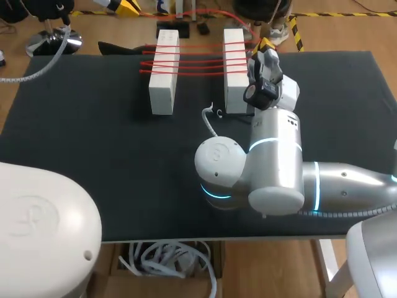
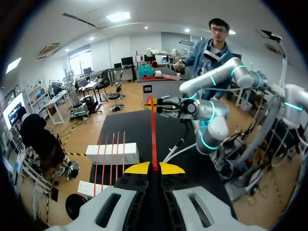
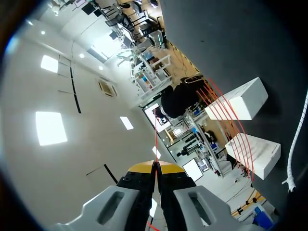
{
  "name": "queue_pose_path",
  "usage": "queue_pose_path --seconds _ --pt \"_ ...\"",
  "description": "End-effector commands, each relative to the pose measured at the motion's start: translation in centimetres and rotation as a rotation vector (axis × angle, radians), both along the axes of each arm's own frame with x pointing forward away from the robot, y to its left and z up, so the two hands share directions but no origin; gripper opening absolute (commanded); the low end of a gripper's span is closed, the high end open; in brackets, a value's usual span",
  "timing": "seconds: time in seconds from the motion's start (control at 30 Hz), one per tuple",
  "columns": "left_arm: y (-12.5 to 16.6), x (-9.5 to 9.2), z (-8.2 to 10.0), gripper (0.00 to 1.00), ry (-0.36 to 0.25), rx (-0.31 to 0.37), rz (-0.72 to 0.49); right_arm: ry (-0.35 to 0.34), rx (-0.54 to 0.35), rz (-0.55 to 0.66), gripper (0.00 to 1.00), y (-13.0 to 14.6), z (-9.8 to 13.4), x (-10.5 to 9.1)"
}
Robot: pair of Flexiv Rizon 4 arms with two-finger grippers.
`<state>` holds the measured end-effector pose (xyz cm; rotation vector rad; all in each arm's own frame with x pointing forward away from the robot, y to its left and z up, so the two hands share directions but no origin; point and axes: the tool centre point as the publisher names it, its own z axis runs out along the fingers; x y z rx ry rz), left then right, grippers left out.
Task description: Grab the tape and strap the tape.
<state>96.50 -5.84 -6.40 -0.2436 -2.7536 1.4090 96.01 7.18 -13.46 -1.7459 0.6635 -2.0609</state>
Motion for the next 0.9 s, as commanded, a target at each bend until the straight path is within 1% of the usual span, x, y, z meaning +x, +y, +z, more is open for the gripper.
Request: queue_pose_path --seconds 0.03,0.37,0.4,0.43,0.47,0.5,0.57,0.6,0.77,0.83,0.9 --pt "0.0 0.1 0.0 0.0 0.001 0.004 -0.002 0.005 -0.002 0.001 0.0 -0.1 0.2 0.0" --pt "0.0 0.1 0.0 0.0 0.001 0.004 -0.002 0.005 -0.002 0.001 0.0 -0.1 0.2 0.0" --pt "-0.1 0.0 0.1 0.0 -0.012 0.046 0.003 0.005 -0.002 0.001 0.0 -0.1 0.2 0.0" --pt "-0.2 -0.2 0.3 0.0 -0.046 0.08 -0.003 0.005 -0.002 0.001 0.0 -0.1 0.2 0.0" --pt "-0.4 -0.2 0.3 0.0 -0.029 0.116 -0.02 0.005 -0.002 0.001 0.0 -0.1 0.2 0.0" --pt "-0.6 -0.2 0.3 0.0 -0.052 0.134 -0.024 0.005 -0.002 0.001 0.0 -0.1 0.2 0.0" --pt "-0.9 -0.3 0.4 0.0 -0.061 0.165 -0.031 0.005 -0.002 0.001 0.0 -0.1 0.2 0.0" --pt "-1.1 -0.3 0.4 0.0 -0.075 0.18 -0.036 0.005 -0.002 0.001 0.0 -0.1 0.2 0.0" --pt "-1.9 -0.1 0.8 0.0 -0.088 0.258 -0.039 0.005 -0.002 0.001 0.0 -0.1 0.2 0.0" --pt "-2.4 0.0 0.9 0.0 -0.061 0.307 -0.046 0.005 -0.002 0.001 0.0 -0.1 0.2 0.0" --pt "-2.7 0.0 0.8 0.0 -0.062 0.321 -0.026 0.005 -0.002 0.001 0.0 -0.1 0.2 0.0"
